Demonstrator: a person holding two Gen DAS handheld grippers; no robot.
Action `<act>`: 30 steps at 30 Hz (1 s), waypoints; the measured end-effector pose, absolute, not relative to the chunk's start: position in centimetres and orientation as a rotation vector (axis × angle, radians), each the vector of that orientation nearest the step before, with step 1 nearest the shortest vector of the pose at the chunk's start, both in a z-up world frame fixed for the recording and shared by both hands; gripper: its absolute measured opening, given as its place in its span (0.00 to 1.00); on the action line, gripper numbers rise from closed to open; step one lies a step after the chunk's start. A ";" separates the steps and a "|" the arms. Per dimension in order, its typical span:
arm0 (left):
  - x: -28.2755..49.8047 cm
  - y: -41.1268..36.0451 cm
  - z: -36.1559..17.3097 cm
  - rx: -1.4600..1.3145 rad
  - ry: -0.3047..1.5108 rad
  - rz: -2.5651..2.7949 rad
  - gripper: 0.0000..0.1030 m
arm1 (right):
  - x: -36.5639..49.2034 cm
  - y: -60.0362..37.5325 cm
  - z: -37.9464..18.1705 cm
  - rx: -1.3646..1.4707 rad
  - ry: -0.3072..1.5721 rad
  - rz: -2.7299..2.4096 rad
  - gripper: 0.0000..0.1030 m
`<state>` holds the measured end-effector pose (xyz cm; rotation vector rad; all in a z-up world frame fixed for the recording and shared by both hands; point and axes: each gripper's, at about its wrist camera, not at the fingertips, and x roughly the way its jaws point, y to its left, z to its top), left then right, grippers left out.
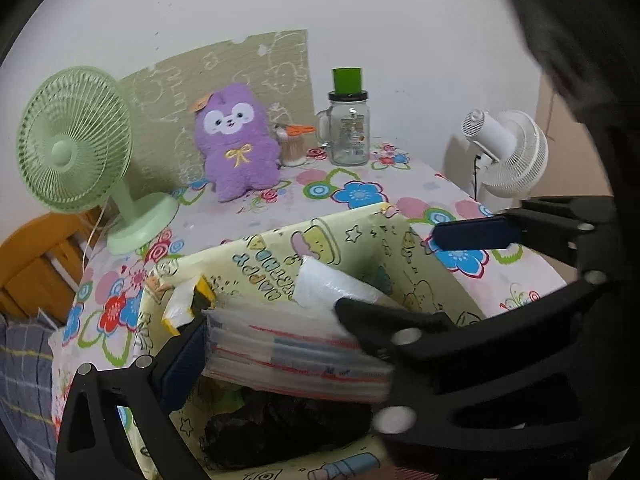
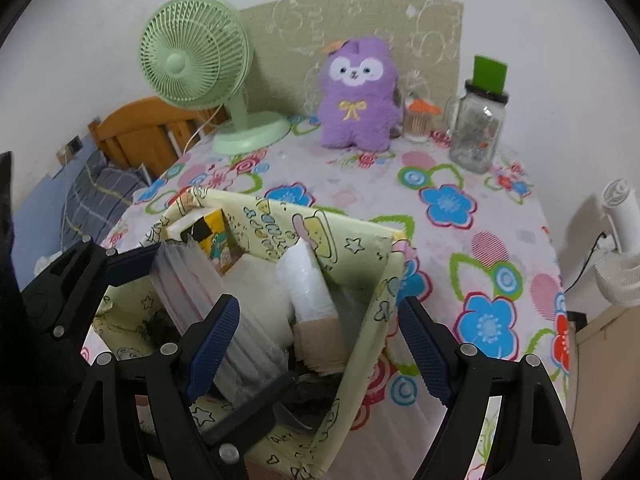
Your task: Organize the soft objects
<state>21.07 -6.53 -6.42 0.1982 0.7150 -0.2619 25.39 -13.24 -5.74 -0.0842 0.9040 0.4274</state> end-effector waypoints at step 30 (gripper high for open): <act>19.0 -4.0 -5.7 0.113 0.733 -0.169 1.00 | 22.6 -13.5 -4.7 -0.070 0.852 0.236 0.86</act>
